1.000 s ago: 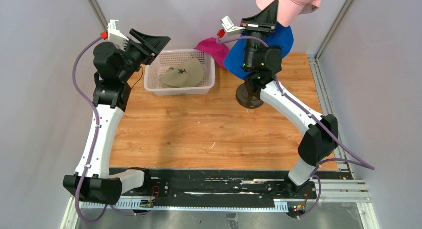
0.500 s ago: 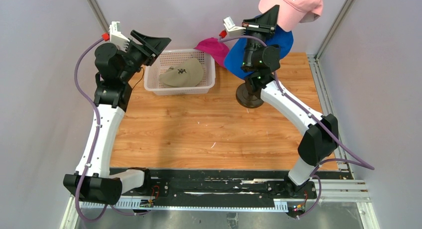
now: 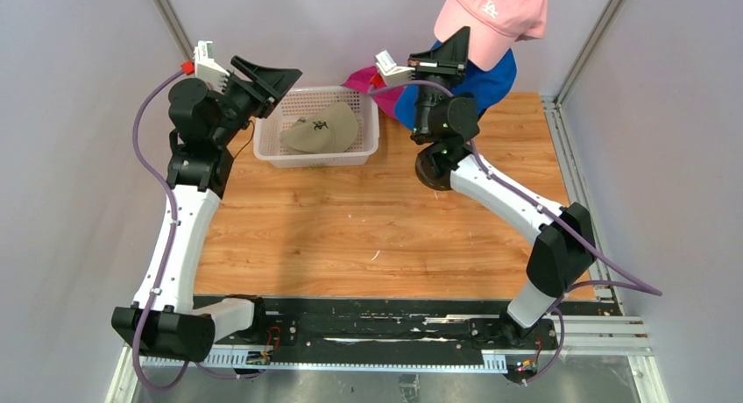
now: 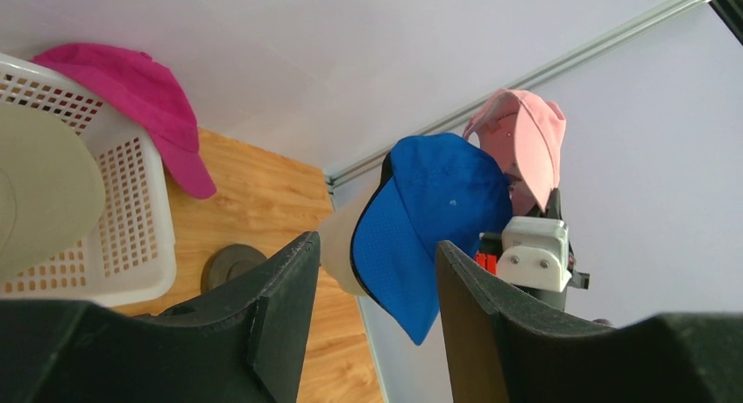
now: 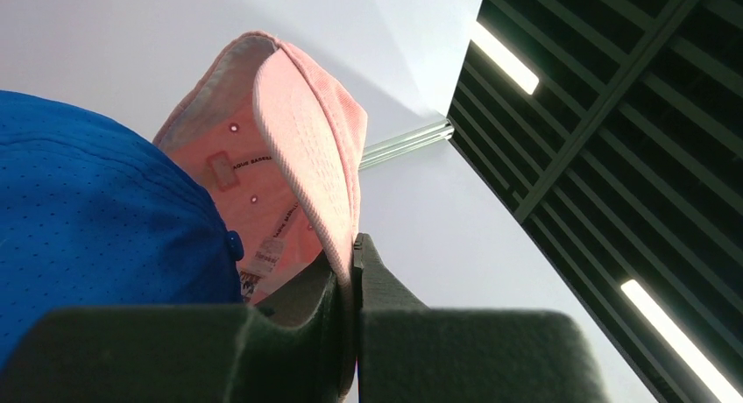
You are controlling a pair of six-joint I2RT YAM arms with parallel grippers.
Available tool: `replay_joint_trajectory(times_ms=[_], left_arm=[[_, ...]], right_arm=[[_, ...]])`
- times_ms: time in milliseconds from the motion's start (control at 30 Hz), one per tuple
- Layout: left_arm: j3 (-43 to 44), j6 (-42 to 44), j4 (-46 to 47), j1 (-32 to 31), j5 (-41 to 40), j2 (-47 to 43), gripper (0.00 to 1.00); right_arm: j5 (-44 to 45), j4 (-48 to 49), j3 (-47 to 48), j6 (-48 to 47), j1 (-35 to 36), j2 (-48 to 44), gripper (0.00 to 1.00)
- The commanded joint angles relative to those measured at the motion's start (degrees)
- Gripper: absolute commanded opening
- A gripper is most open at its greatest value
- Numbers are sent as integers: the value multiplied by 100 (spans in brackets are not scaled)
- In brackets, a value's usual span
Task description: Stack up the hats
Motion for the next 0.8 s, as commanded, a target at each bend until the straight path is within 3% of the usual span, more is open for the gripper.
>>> replay_joint_trajectory(times_ms=[0, 767], left_arm=[[-115, -50, 207, 36, 94, -197, 56], [-407, -174, 349, 36, 188, -378, 56]], right_arm=[[124, 504, -106, -543, 301, -304, 1], [1088, 1482, -761, -1906, 1321, -461, 1]])
